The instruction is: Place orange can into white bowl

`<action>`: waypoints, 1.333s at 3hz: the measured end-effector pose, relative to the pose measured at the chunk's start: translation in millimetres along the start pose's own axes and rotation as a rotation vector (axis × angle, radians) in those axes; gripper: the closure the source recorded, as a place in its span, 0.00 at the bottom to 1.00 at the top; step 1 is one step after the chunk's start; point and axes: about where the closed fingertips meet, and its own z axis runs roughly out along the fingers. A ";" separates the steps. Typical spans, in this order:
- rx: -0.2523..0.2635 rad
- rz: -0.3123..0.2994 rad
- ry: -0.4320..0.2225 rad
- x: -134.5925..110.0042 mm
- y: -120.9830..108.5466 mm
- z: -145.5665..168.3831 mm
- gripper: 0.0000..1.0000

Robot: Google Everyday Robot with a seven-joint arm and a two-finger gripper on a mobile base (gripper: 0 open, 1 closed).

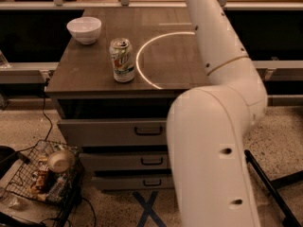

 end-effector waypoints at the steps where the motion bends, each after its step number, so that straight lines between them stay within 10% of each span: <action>1: -0.002 0.025 0.022 22.0 8.2 34.8 1.00; 4: 0.014 -0.029 0.117 66.0 19.7 76.7 1.00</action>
Offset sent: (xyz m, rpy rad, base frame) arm 0.0264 0.0905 -0.0708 -0.1565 0.0385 -0.0543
